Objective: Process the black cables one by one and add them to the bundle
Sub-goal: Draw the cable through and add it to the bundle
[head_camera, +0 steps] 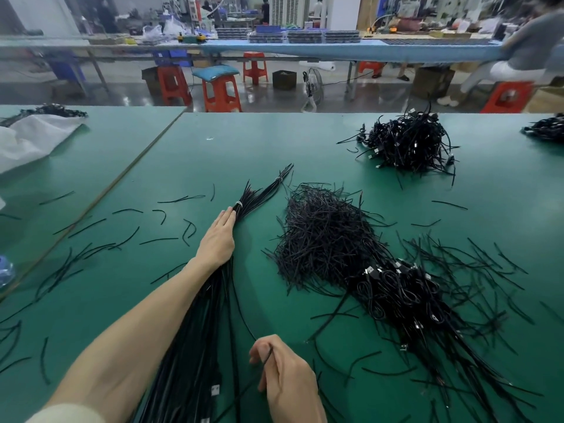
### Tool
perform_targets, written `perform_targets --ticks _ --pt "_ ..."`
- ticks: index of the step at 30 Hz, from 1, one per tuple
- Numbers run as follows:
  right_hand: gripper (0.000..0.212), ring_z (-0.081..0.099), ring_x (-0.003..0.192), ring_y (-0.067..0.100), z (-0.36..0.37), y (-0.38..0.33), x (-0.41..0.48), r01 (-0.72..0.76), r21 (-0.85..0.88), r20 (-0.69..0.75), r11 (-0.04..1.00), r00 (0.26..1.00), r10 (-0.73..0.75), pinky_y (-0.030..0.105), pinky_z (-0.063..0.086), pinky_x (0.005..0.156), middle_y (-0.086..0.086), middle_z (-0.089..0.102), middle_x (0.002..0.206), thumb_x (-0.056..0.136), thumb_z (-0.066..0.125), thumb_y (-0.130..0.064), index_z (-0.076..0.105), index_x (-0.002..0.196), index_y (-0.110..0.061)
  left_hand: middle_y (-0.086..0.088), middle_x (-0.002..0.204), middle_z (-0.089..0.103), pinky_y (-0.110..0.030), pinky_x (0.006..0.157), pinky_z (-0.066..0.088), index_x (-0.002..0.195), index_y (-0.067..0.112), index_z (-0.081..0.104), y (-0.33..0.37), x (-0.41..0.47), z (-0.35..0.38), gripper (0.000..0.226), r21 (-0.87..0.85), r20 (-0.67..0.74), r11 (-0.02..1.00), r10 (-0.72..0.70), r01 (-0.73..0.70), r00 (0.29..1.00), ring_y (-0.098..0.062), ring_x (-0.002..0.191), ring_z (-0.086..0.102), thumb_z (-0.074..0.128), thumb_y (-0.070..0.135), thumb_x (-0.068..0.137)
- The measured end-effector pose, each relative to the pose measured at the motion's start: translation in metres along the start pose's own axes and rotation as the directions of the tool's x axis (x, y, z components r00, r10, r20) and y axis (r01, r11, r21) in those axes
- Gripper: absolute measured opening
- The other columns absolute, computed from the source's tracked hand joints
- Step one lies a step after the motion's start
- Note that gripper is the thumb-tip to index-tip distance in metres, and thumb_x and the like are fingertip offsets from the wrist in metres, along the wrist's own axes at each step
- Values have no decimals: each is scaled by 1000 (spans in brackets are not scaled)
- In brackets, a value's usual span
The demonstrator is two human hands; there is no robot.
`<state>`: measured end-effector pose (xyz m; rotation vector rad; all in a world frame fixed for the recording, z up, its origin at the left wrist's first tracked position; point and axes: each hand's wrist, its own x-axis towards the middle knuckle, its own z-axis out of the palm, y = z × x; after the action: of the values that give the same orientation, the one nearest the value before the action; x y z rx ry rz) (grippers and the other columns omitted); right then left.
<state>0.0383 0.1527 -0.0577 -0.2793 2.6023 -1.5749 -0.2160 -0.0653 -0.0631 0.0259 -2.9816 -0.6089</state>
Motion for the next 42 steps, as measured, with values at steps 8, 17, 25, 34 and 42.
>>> perform_targets --ticks 8,17,25,34,42 --pt "23 64 65 10 0 -2 -2 20 16 10 1000 1000 -20 30 56 74 -20 66 94 101 30 -47 51 94 -45 -12 140 59 -27 112 32 140 4 56 31 -63 -30 36 -416 -199 908 -154 59 968 -24 134 49 39 13 109" --pt "30 61 62 12 -3 -7 -3 -62 102 -59 993 996 68 41 53 65 -8 63 74 108 30 -39 53 90 -36 2 86 75 -33 64 58 97 18 67 68 -208 -57 22 -493 118 867 -11 68 993 -13 67 70 48 15 107" --pt "34 58 51 14 -9 -10 -2 -63 281 -156 958 982 110 36 52 53 5 64 78 111 32 -26 55 87 -19 -14 92 77 -44 80 56 118 7 66 84 -281 -87 31 -633 586 750 301 192 753 -31 77 74 44 27 109" --pt "40 60 52 21 -14 -7 2 -24 524 -280 852 939 199 23 42 46 8 65 69 112 31 -27 57 88 -6 -16 73 63 -28 63 54 122 -8 54 68 -300 -134 27 -857 499 424 541 293 677 -23 57 66 44 14 112" --pt "38 61 52 17 -18 -9 2 -77 571 -284 817 916 285 25 44 44 4 66 68 111 33 -25 57 89 -7 7 72 41 -23 53 32 136 1 61 65 -265 -135 41 -993 109 43 80 106 991 -8 57 37 53 25 103"
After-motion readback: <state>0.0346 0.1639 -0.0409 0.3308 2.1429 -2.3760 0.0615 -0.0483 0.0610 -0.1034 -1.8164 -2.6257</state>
